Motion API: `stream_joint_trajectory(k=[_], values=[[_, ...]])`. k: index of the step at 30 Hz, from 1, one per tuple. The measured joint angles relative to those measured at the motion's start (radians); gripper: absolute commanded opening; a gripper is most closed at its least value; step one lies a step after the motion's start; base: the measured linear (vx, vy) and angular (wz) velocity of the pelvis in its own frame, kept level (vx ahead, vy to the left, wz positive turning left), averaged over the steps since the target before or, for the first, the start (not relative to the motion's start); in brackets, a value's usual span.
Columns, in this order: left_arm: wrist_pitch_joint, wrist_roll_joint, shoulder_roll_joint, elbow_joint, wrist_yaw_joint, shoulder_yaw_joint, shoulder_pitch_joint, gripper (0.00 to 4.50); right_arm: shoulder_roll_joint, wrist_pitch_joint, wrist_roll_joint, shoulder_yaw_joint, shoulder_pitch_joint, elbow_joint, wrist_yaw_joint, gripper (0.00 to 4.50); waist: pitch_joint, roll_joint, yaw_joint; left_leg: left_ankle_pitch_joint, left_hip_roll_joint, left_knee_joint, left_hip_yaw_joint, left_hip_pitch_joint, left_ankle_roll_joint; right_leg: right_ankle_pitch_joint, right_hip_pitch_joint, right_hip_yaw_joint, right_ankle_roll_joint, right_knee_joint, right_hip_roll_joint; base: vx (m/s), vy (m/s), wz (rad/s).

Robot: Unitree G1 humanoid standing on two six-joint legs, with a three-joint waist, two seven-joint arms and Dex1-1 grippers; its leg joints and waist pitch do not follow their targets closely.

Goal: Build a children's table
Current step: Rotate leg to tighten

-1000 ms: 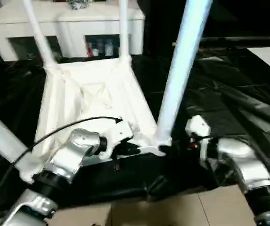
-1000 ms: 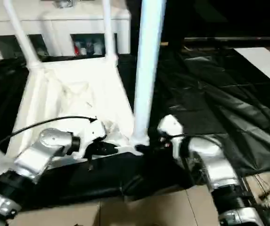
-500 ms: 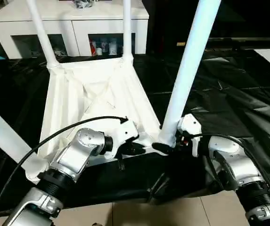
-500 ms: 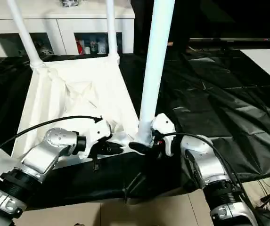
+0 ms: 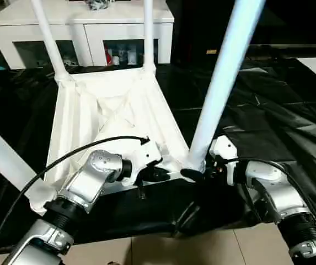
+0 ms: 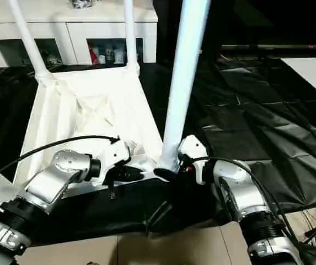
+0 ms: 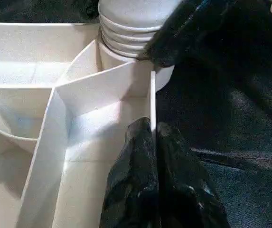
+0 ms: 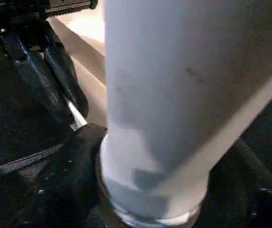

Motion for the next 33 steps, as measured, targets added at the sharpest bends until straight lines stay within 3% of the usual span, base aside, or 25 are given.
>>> stream_joint_trajectory(k=[6, 17, 24, 33], values=[[-0.002, 0.0, 0.002, 0.001, -0.001, -0.001, -0.001, 0.0, 0.001, 0.0, 0.003, 0.0, 0.0, 0.002, 0.0, 2.74, 0.0, 0.0, -0.001, 0.0, 0.0, 0.0, 0.0, 0.0, 0.0, 0.0, 0.0, 0.0, 0.0, 0.0, 0.0, 0.0, 0.0, 0.0], [-0.003, -0.002, 0.015, -0.001, -0.003, 0.0, 0.0, 0.0, 0.032, -0.019, 0.004, -0.007, -0.007, 0.034, -0.03, 2.72, 0.0, 0.0, -0.006, 0.0, 0.0, 0.0, 0.0, 0.001, 0.0, 0.0, 0.0, 0.0, 0.0, 0.0, 0.0, 0.0, 0.0, 0.0], [0.022, 0.009, -0.039, 0.06, 0.109, 0.049, -0.019, 0.0, 0.168, -0.007, -0.011, -0.04, -0.049, 0.123, -0.282, 2.72, 0.001, -0.002, -0.038, 0.0, 0.0, 0.0, -0.002, 0.005, 0.0, -0.001, -0.001, -0.002, 0.001, -0.003, 0.001, 0.0, 0.0, 0.0], [0.069, 0.019, -0.222, 0.276, 0.394, 0.127, -0.14, 0.0, 0.33, 0.042, -0.114, -0.09, -0.194, 0.307, -0.774, 2.71, 0.0, 0.007, -0.049, 0.0, -0.005, -0.006, -0.008, 0.006, 0.0, -0.001, 0.004, -0.013, 0.001, -0.036, -0.004, 0.0, 0.0, 0.0]])
